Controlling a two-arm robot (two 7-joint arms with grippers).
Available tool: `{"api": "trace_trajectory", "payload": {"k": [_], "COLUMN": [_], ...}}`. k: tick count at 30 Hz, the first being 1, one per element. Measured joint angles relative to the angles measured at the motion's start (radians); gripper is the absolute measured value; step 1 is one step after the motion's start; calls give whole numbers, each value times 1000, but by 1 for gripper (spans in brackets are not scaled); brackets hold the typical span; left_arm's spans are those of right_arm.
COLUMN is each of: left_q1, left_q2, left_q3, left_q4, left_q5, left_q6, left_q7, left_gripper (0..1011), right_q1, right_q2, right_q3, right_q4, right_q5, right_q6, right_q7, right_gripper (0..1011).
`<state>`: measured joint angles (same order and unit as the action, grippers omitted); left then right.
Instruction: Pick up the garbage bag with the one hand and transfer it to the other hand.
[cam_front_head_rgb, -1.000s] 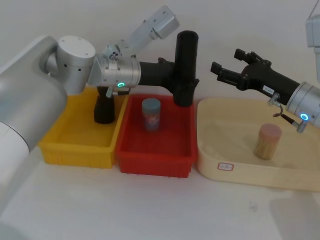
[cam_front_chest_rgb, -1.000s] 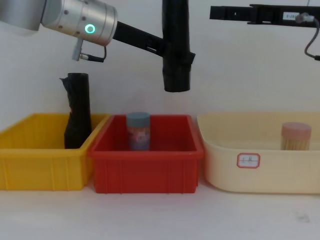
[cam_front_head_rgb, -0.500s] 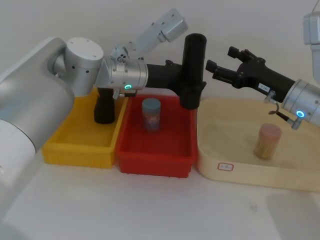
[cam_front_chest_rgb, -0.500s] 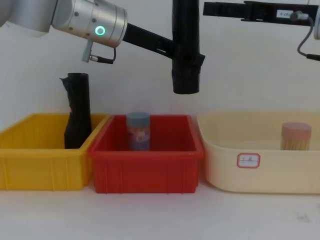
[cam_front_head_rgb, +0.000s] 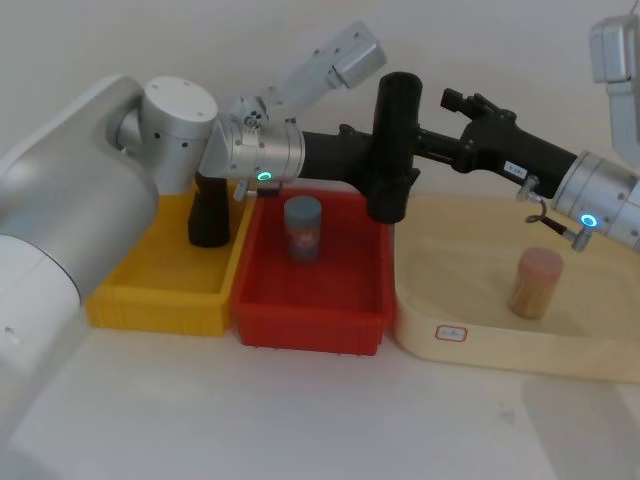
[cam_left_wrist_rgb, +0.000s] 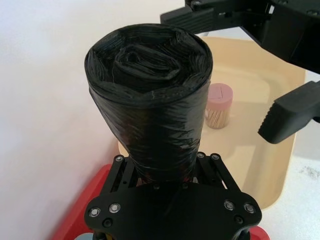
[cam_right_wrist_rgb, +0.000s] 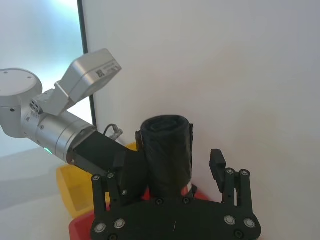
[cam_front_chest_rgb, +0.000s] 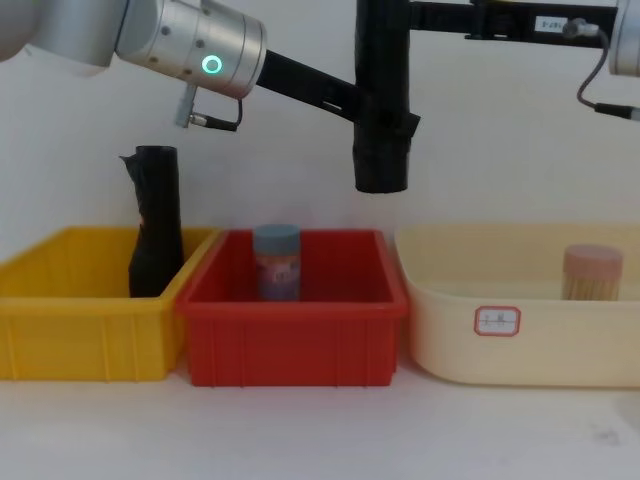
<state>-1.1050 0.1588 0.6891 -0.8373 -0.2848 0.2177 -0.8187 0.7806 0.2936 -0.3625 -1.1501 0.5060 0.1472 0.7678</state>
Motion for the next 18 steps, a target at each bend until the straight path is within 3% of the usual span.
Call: {"api": "trace_trajectory", "payload": {"k": [18], "left_q1": [-12], "left_q2": [-10], "left_q3": [25], "left_q4": [25], "left_q5": [-3], "left_q6": [5], "left_q7": [-1], "left_gripper": [436], "right_q1": [50], "right_q2": [-7], "right_q3": [-48], "right_q4": [46], "right_q5": [-26], "right_q6": [-24], "right_q7": [6], "right_gripper": [1001]}}
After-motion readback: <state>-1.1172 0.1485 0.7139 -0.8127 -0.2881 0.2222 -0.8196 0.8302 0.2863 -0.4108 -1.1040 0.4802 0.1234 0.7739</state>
